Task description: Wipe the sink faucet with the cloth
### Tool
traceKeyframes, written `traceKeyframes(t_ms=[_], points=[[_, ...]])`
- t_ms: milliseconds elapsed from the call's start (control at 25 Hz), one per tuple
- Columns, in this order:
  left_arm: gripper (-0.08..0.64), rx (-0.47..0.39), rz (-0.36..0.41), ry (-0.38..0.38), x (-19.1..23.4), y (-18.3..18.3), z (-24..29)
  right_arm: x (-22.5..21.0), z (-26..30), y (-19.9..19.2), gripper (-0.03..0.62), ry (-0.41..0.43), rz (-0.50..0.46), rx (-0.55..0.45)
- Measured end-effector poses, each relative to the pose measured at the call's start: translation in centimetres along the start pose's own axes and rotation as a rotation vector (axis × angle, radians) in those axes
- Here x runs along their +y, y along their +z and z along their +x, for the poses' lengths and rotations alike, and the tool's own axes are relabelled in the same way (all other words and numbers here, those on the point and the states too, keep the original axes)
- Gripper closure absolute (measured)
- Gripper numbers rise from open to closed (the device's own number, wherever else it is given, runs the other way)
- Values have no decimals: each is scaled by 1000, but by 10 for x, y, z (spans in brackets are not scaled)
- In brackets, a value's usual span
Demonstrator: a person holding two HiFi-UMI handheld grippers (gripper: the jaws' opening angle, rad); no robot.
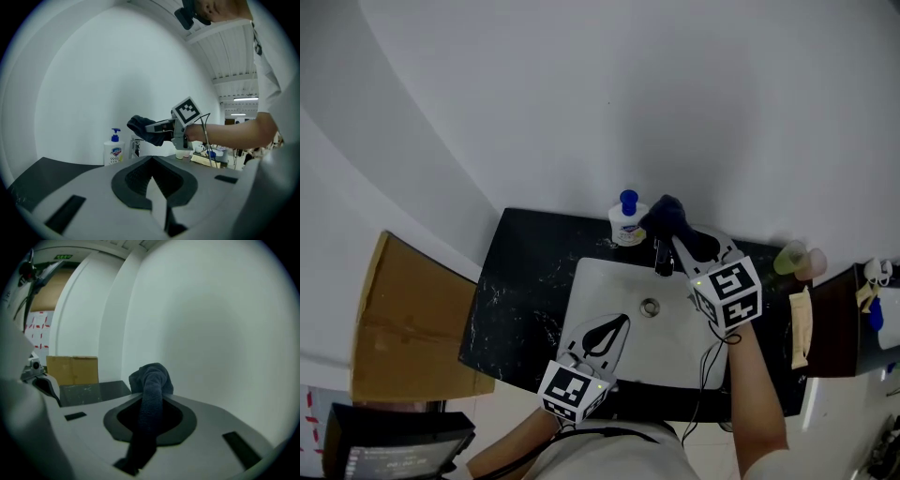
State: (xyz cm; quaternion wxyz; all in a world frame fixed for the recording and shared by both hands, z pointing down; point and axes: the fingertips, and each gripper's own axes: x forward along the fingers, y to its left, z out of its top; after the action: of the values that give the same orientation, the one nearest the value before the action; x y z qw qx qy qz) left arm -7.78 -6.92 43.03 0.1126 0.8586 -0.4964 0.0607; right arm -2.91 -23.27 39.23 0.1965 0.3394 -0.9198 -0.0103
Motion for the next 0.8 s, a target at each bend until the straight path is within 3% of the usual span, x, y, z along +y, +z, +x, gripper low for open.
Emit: traceKeyframes(t_ms=[280,600,800], points=[[558,10,-21,31,9,-6,3,3,30,-19,532,131,-56,109],[558,14,-20,50,15,-6,3,-49,62,-16,532,96,-9,132],[558,7,-17,45,14,-8,3,-37,53,-16,532,106,-50,126]])
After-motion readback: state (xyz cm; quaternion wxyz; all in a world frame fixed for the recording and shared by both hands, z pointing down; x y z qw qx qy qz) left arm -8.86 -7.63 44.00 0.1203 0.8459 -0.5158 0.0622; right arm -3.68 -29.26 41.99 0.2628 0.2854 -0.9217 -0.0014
